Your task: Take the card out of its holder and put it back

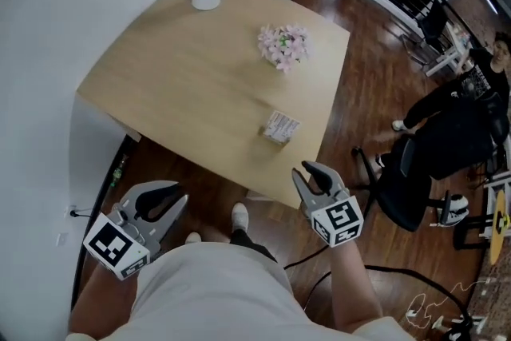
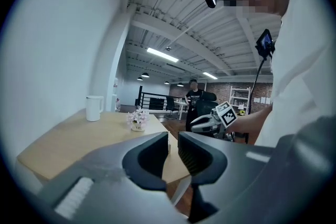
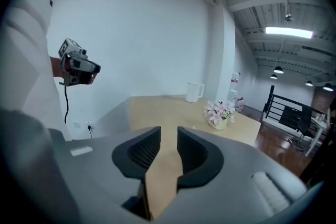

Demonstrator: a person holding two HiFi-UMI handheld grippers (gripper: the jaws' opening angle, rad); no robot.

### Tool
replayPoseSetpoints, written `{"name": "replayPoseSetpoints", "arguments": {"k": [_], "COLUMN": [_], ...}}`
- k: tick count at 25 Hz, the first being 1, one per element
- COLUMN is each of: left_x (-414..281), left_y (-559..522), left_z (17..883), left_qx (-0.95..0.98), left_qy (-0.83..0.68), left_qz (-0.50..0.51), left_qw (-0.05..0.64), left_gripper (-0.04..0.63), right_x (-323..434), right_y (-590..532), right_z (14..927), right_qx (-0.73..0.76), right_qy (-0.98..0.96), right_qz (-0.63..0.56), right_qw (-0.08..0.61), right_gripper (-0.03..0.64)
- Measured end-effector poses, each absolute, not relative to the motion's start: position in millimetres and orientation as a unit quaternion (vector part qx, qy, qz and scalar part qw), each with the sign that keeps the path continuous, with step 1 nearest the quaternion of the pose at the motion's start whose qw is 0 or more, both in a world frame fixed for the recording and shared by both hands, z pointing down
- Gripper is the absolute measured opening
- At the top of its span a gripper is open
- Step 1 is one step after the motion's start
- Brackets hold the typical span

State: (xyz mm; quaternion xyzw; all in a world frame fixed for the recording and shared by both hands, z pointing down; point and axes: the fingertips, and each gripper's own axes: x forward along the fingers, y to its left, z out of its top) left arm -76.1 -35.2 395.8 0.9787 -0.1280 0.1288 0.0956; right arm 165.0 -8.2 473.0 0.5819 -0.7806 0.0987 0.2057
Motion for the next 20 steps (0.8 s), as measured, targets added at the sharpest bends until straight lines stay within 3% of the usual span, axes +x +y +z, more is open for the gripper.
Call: {"name": "replayPoseSetpoints", "arguments": {"k": [8, 20], "left_x": [-127.8, -135.5], "left_y": [13.8, 98.6], "left_z": [414.1, 410.2], "left_qx": [0.984, 0.987], "left_qy": [-0.048, 0.008], "left_qz": [0.143, 0.139], "left_qw": [0.1, 0.074], "left_gripper": [0.066, 0.066], "right_x": [74.2, -2.5], "right_y": [118.7, 241.6], "right_z": [436.8, 425.6], "right_qx": [0.655, 0.678], "right_qy": [-0.727, -0.706], "right_qz": [0.119, 0.117], "right_qw": [0.168, 0.167], "right_gripper": [0.103, 0.083]}}
